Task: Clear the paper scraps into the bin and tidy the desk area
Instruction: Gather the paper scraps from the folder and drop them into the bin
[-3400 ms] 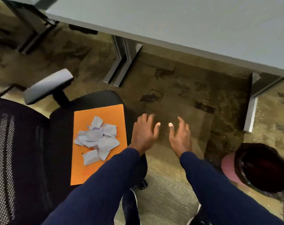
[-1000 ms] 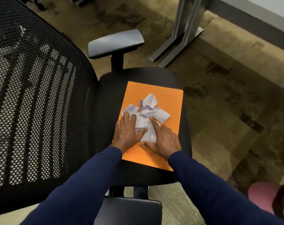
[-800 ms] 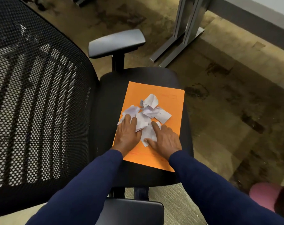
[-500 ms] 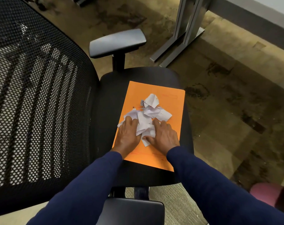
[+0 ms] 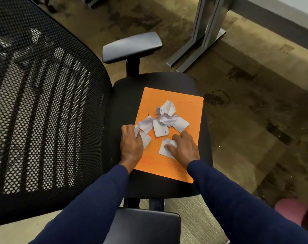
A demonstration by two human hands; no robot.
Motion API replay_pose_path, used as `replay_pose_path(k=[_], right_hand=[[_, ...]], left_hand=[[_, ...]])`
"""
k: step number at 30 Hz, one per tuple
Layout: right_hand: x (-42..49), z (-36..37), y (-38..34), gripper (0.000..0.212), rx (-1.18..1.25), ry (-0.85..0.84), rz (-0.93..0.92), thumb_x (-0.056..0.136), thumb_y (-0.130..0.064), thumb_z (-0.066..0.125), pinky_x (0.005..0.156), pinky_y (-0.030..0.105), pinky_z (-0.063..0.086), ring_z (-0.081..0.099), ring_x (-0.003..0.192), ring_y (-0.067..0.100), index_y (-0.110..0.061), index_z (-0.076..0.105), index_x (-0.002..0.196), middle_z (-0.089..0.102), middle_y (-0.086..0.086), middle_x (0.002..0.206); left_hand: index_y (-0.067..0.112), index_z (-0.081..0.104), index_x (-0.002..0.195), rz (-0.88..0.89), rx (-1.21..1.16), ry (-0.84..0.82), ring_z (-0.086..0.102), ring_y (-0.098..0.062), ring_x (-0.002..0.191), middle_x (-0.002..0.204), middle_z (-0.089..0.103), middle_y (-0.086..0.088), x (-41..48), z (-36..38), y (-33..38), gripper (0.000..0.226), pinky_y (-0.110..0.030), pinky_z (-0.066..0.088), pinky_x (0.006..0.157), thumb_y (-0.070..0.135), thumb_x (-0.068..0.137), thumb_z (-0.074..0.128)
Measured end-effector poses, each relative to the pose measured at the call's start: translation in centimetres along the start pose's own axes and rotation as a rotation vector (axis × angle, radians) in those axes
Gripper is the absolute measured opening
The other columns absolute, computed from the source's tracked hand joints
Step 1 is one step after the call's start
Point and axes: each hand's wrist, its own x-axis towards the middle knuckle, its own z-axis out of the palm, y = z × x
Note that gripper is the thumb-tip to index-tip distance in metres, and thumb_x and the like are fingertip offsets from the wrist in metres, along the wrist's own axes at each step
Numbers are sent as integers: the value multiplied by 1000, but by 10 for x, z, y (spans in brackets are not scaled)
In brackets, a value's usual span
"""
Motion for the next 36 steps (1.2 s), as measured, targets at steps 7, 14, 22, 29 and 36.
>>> replay_pose_path(k=[7,14,22,29,36], right_hand=[[-16,-13,-6,7,372,96,100,91,-24,62,67,38,50,60,81,25,-20,58,95,64,3,91],[-23,-22,-13,15,497,120,109,94,-15,57,59,39,45,57,69,23,-22,45,101,62,6,83],[-23,-16,-9,19,449,104,67,91,-15,57,57,39,45,57,65,24,-24,44,100,61,4,80],[-22,-11,-8,17,431,84,84,91,-16,57,62,41,49,59,70,26,-23,45,102,62,5,82],[-27,-15,-11,17,435,77,87,93,-19,57,64,41,51,60,73,25,-25,44,103,62,4,86]], left_hand=[[22,58,132,-114,-74,-34,55,-24,111,122,56,-5,2,-16,9,57,-35,46,90,-8,87,41],[12,51,106,-172,146,-53,54,-32,84,108,46,-11,3,-12,0,17,-40,46,68,24,94,52],[11,47,105,-44,224,-125,52,-26,87,112,42,-9,8,5,-17,47,-36,43,69,41,84,77],[8,49,105,-37,249,-114,53,-37,91,109,48,-15,3,10,-16,18,-41,41,70,5,90,58],[10,48,104,-63,158,-94,54,-35,88,104,49,-11,-3,-3,-15,20,-43,48,72,0,88,55]])
